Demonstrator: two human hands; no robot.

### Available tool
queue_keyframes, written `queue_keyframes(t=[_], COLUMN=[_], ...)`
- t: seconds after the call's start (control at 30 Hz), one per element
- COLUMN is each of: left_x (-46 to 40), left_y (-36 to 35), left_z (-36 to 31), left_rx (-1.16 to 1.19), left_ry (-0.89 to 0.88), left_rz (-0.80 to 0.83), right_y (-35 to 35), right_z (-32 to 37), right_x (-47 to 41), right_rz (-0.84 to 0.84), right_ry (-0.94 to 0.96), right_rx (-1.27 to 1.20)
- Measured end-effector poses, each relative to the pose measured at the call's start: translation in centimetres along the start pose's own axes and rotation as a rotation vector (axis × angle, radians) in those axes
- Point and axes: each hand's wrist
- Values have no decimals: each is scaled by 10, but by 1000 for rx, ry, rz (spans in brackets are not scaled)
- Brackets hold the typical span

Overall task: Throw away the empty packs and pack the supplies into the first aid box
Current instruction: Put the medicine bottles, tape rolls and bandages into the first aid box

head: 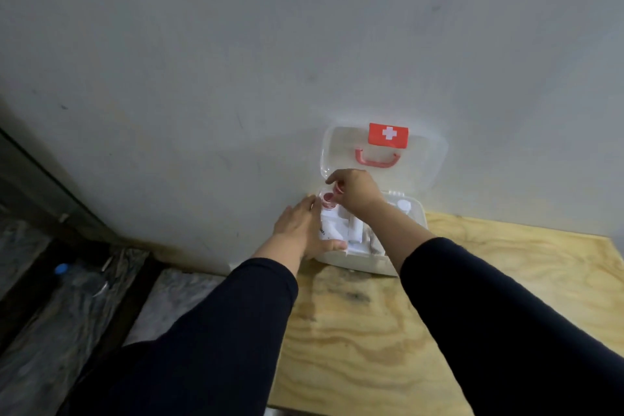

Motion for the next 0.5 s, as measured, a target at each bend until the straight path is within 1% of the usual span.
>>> queue_keyframes(t=[0.13,0.2,0.27,0.4,0.5], left_x=[2,3,4,4,2], left_y=[1,2,2,2,1], left_z=[-2,-2,-1,-1,0], left_rx=[15,20,25,25,19], left_ry=[-27,-36,-31,-31,-24], left_rz=[-27,-25,-15,-8,-8], right_y=[6,4,0,-9,-16], right_z=[-5,-5,-6,-3,0], right_x=[9,11,11,11,12], right_rz=[100,123,118,57,40], right_ry=[-15,-10,-31,-90,-92], right_rx=[132,175,166,107,111])
Point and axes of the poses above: each hand's wrist, its own x-axis away from the middle knuckle, its own y-axis out of the back of the hand, z = x × y, and after that the axes turned 2 degrees about z, right-handed
